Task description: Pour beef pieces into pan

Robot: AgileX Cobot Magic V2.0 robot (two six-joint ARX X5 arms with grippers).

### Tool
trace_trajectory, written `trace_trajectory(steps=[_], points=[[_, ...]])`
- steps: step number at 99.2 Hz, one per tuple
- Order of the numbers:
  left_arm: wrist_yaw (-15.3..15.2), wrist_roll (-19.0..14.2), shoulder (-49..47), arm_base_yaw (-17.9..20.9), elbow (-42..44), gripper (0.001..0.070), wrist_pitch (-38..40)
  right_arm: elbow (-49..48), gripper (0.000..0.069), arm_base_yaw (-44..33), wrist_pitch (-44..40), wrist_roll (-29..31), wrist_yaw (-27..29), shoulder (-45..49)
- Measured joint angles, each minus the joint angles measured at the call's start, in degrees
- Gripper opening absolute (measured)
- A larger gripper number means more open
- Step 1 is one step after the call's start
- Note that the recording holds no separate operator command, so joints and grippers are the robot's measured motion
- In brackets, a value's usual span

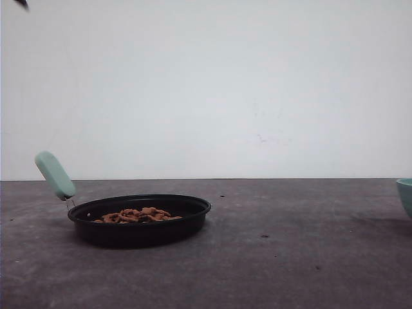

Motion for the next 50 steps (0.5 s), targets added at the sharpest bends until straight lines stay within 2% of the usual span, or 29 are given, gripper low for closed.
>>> trace_trajectory(steps=[1,6,7,13,16,20,31,42,50], points=[[0.0,0.3,-0.5,-0.1,0.1,0.0541,0.0,0.0,0.0332,0.0,0.5,-0.4,0.0,-0.1],[-0.1,3.4,-3.8,-0.1,0.4,0.0405,0.1,0.0,0.0291,0.3,3.0,-1.9,0.0,-0.6],[-0.1,3.5,-4.0,-0.1,0.4,0.0396,0.1,0.0,0.0273,0.3,3.5,-2.2,0.0,-0.7],[-0.3,5.2,-7.6,-0.1,0.4,0.0217,-0.7,0.0,0.0129,0.7,5.1,-4.0,0.0,-1.4],[-0.8,5.6,-9.1,-0.1,0.4,0.0150,-1.2,0.0,0.0085,0.8,5.2,-4.8,0.0,-1.8],[-1.7,6.1,-11.2,-0.1,0.4,0.0096,-2.2,-0.1,0.0050,1.1,5.2,-5.3,0.0,-2.4],[-2.4,8.4,-17.0,-0.3,0.4,0.0034,-8.3,-2.2,0.0016,1.7,5.6,-7.3,1.6,-6.0],[-3.7,11.6,-22.4,-2.2,0.3,0.0023,-16.6,-7.0,0.0010,1.7,5.5,-9.7,4.2,-11.9],[-4.3,13.8,-25.3,-3.5,-0.9,0.0022,-18.9,-11.3,0.0010,1.7,5.5,-10.8,5.6,-17.6]])
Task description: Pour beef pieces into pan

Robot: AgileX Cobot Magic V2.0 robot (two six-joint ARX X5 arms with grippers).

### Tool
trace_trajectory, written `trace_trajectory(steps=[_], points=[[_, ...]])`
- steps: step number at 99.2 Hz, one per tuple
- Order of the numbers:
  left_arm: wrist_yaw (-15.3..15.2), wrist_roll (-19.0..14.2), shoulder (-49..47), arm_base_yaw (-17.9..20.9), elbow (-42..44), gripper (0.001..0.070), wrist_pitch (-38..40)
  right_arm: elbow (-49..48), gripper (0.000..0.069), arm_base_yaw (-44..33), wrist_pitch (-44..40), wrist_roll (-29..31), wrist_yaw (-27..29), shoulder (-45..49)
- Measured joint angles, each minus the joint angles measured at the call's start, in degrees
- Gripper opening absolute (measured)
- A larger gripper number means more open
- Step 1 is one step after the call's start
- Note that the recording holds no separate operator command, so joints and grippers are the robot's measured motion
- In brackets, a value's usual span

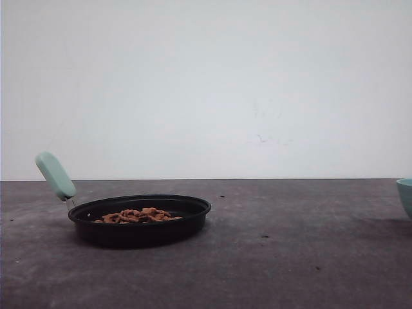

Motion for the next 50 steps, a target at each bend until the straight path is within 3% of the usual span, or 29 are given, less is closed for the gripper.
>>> trace_trajectory(steps=[22,50], points=[[-1.7,1.7,-3.8,-1.1,-2.4,0.0025,-3.6,-11.4,0.0010,0.0,-3.1,-0.2,2.0,-11.0],[-1.9,0.2,-3.8,-1.1,-2.4,0.0029,-6.1,-11.5,0.0010,0.0,-5.2,0.7,1.5,-12.9]])
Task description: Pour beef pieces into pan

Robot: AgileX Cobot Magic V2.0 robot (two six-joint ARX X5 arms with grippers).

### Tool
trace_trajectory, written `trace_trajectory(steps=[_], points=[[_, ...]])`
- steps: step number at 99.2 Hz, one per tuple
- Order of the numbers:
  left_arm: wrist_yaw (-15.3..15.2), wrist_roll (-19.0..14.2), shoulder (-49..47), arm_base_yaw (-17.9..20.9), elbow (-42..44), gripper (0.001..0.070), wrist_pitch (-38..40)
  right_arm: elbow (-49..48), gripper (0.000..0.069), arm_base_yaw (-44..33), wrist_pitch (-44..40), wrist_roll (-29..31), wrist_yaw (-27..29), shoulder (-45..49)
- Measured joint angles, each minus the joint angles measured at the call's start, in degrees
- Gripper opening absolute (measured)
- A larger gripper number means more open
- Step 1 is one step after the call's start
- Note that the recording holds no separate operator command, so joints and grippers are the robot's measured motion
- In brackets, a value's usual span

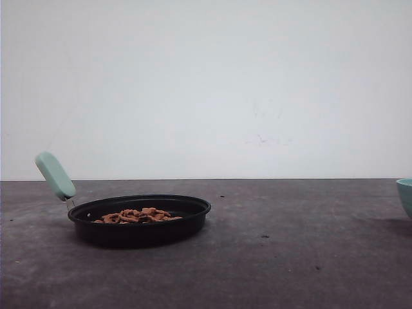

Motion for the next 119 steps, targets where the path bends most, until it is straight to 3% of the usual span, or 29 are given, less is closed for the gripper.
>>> trace_trajectory(steps=[64,71,82,93,105,119], points=[[0.0,-0.2,0.0,0.0,0.0,0.0029,0.1,0.0,0.0010,0.0,0.0,0.0,0.5,-0.2],[0.0,-0.2,0.0,0.0,0.0,0.0029,0.1,-0.7,0.0010,0.0,-0.3,0.0,4.1,-0.8],[0.0,-0.2,0.0,0.0,0.0,0.0029,0.1,-6.2,0.0010,0.0,0.1,0.5,14.1,-2.7],[0.0,-0.2,0.0,0.0,0.0,0.0029,0.1,-14.5,0.0006,0.0,6.8,0.2,21.5,-5.7],[0.0,-0.2,0.0,0.0,0.0,0.0029,0.2,-22.0,0.0005,0.1,11.1,3.0,17.4,-8.5],[-0.1,-0.2,0.0,0.0,0.0,0.0029,0.2,-30.7,0.0005,0.1,12.3,6.7,5.6,-8.4]])
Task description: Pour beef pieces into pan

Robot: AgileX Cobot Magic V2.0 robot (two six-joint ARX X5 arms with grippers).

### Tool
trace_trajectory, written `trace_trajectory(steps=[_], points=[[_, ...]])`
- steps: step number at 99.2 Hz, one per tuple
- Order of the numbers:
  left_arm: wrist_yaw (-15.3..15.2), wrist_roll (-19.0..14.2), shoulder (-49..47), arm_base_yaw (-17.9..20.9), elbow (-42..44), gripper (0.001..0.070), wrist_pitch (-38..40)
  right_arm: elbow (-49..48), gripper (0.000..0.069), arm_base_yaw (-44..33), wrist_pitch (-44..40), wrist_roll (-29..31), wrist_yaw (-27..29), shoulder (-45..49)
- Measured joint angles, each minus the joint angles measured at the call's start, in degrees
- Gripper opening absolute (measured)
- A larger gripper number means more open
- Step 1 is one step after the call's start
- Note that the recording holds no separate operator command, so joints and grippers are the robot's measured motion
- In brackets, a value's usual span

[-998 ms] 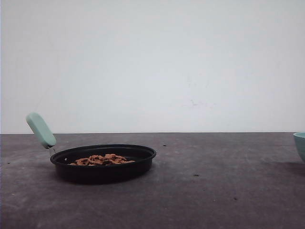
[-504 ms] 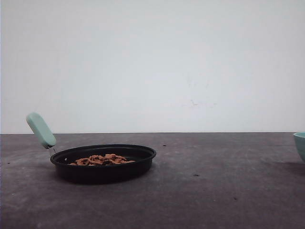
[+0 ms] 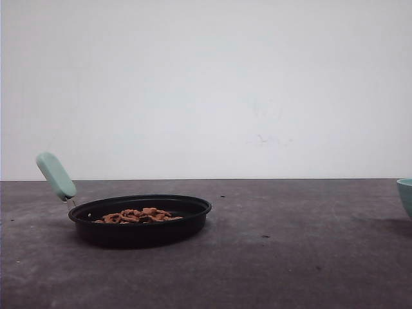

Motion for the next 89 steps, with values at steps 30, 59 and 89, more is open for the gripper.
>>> trace_trajectory(steps=[30,59,89], points=[[0.0,0.0,0.0,0.0,0.0,0.0029,-0.1,-6.0,0.0005,-1.7,4.2,1.8,-11.6,0.0],[0.0,0.0,0.0,0.0,0.0,0.0029,-0.1,-6.6,0.0005,-2.6,6.8,1.8,-11.5,0.0],[0.0,0.0,0.0,0.0,0.0,0.0029,-0.1,-6.6,0.0005,-2.6,6.9,1.8,-11.5,0.0]])
